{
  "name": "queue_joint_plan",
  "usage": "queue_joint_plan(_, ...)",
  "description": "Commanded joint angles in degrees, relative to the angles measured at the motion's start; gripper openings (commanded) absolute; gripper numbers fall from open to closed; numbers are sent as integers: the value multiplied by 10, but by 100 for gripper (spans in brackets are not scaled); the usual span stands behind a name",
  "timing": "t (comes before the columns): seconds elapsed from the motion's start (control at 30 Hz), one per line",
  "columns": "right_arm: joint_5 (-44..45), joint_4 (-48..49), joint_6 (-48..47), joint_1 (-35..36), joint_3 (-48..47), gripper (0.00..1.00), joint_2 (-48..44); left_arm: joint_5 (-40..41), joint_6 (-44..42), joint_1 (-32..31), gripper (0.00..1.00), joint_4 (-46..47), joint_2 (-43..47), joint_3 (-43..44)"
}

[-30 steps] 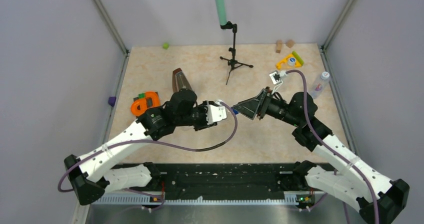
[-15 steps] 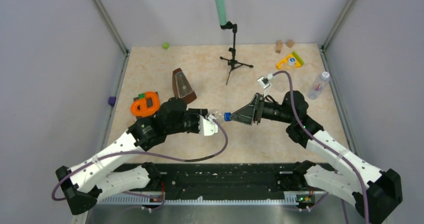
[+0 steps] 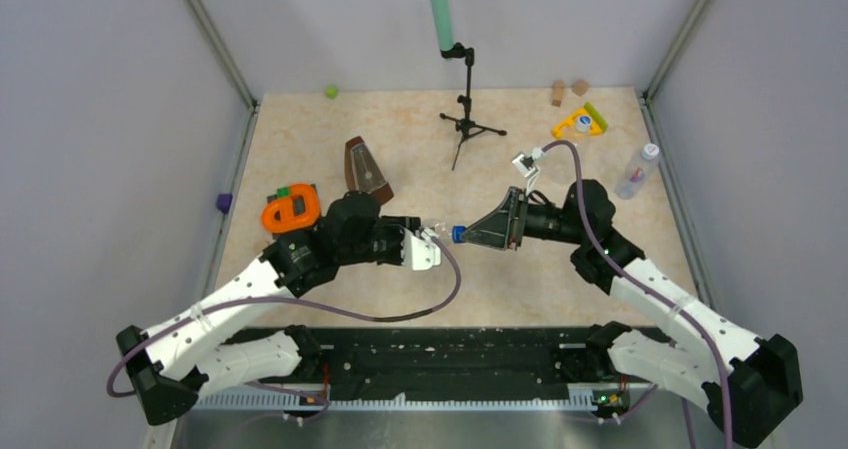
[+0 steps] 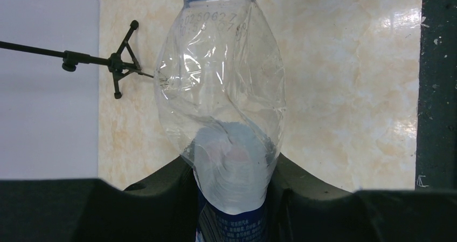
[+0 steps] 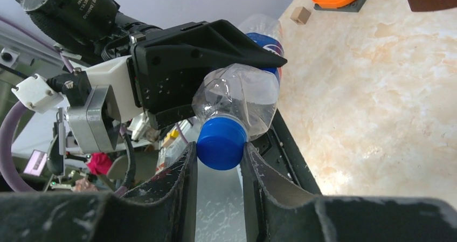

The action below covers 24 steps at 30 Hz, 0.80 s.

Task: Unscrew the bottle caps
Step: Unscrew the bottle cap from the plastic bottle.

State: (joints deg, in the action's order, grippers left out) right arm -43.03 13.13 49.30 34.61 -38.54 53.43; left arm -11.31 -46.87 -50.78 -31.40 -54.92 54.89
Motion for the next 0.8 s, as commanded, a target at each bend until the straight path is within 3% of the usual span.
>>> queue_joint_plan(0.0, -21, 6, -22, -2, -17, 25, 2, -22, 11, -5, 0, -25, -23, 41)
queue_joint_plan(0.2, -6, -46, -69, -1, -28, 23, 2, -42, 31, -5, 0, -73, -54, 73)
queue_joint_plan(0.33, -23, -63, -127, 1, -28, 1, -6, -61, 45, -5, 0, -111, -74, 102)
queue_joint_plan(0.77, -23, -38, -308, 16, 21, 0, -94, -215, 59, 4, 0, -164, -96, 151)
